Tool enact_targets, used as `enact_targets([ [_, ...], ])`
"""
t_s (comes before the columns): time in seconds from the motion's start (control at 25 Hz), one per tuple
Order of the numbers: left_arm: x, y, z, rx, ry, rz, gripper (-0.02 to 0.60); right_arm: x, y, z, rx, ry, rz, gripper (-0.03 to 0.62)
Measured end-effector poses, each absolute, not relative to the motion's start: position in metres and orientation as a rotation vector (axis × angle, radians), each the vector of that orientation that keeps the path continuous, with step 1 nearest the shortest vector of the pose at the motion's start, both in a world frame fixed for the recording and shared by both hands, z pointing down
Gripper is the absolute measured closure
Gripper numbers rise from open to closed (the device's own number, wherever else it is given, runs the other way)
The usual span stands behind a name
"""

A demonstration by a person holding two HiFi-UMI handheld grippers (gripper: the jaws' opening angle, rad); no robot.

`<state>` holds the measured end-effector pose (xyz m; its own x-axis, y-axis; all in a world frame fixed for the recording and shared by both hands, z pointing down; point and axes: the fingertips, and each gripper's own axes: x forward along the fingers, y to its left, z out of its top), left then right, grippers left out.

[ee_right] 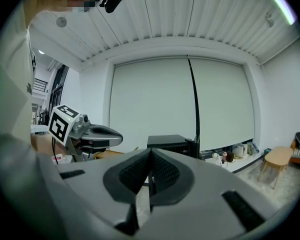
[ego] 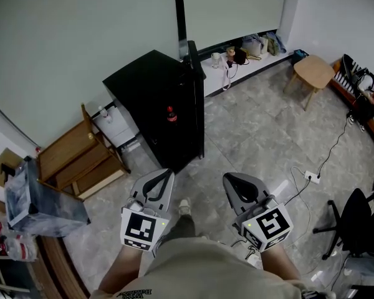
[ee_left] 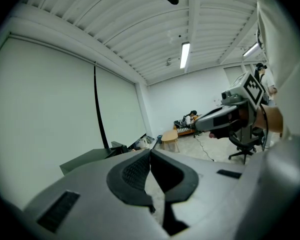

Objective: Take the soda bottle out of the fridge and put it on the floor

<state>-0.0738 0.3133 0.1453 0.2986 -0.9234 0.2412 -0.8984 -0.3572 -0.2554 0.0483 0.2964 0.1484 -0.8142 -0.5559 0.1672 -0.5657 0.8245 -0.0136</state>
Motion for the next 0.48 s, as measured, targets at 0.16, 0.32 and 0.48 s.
enact_targets([
  [0.16, -0.084, 0.292, 0.149, -2.477, 1.741, -0.533, 0.575, 0.034, 0.274, 0.153, 0.870, -2.841, 0.079, 0.599],
  [0.32, -0.100, 0.266, 0.159, -2.485, 1.752, -0.549, 0.575, 0.015, 0.248, 0.161, 0.850, -2.831, 0.080, 0.599],
  [0.48, -0.121, 0.231, 0.164, -2.496, 1.748, -0.564, 0.575, -0.007, 0.217, 0.167, 0.841, -2.812, 0.088, 0.599],
])
